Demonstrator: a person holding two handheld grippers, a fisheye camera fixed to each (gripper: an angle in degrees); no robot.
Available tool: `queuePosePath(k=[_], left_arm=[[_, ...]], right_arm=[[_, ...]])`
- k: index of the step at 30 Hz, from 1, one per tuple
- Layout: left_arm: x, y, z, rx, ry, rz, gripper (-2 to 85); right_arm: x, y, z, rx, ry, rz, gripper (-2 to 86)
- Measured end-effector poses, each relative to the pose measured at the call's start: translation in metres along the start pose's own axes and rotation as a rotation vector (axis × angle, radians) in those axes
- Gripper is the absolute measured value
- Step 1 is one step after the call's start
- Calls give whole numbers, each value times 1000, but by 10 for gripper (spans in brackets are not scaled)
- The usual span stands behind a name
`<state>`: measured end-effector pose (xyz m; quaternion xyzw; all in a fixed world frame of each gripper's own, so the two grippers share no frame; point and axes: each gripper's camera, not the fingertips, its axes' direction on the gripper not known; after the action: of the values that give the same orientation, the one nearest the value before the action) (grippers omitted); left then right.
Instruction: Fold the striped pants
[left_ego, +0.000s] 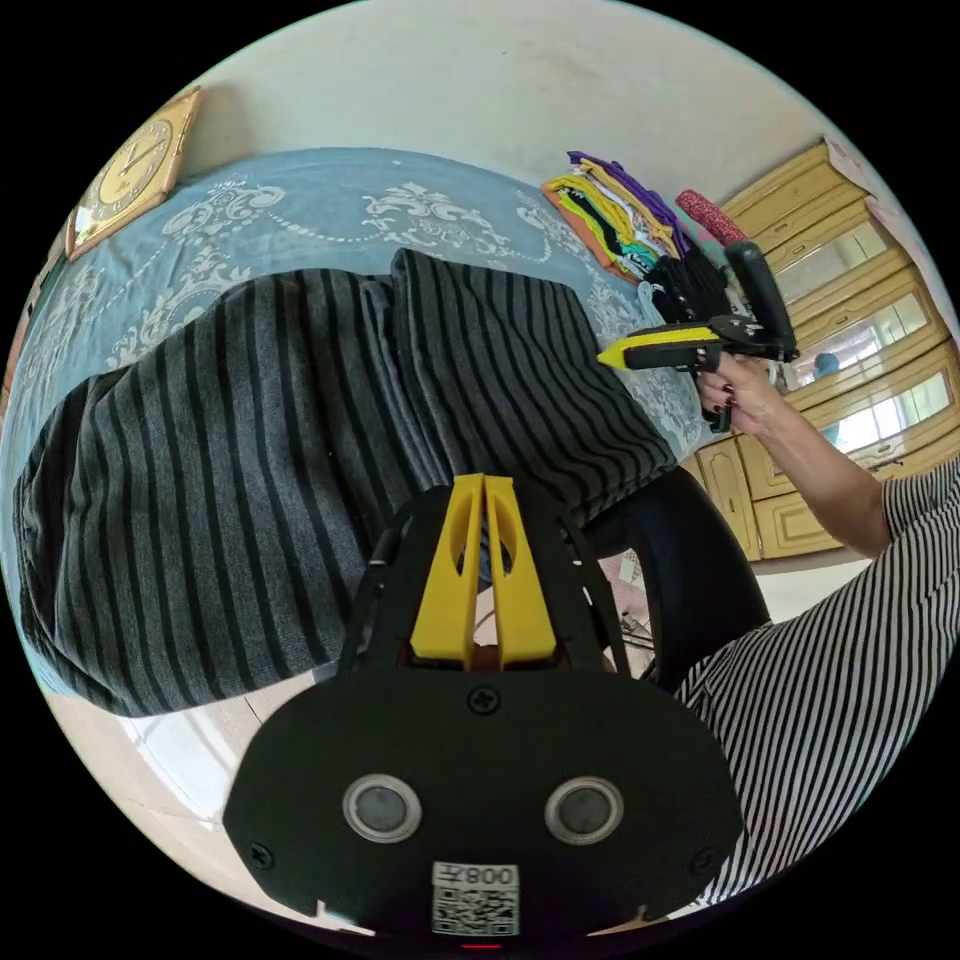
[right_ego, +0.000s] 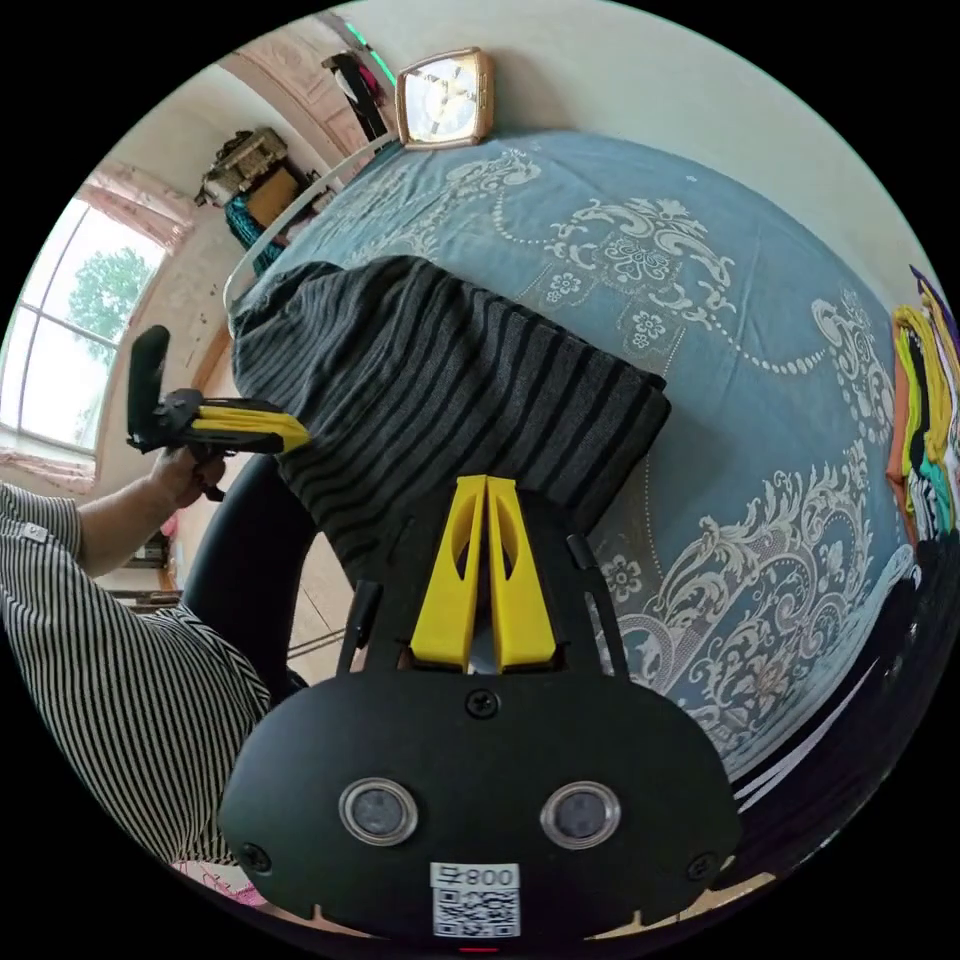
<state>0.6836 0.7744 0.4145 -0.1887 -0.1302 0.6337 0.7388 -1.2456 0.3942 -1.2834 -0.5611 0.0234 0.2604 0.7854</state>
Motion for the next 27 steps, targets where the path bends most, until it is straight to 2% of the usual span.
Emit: queuePosePath(k=[2, 5, 8, 13, 15, 17, 20, 23, 27], left_arm=[[4, 2, 20, -45, -15, 4, 2], [12, 2, 24, -31, 17, -42, 2], [39, 4, 27, -18, -65, 22, 3], [57, 6, 43, -43, -76, -16, 9], [75, 9, 37, 28, -113, -7, 21], [94, 11, 34, 68, -122, 32, 38], [128, 11, 42, 99, -18, 122, 72], [164, 7, 64, 86, 69, 203, 92], [210, -4, 102, 23, 88, 288, 122]], right_arm=[[1, 30, -17, 72, -131, 43, 1], [-12, 65, -7, 17, -197, 42, 1], [-18, 89, 22, -43, -133, 56, 1], [3, 90, 19, -31, -189, 117, 3], [7, 97, 1, 16, -168, 125, 6], [28, 120, -23, 119, -177, 233, 13], [69, 157, -31, 227, -284, 407, 38], [102, 178, -10, 214, -439, 525, 64], [121, 190, 12, 194, -545, 594, 72]])
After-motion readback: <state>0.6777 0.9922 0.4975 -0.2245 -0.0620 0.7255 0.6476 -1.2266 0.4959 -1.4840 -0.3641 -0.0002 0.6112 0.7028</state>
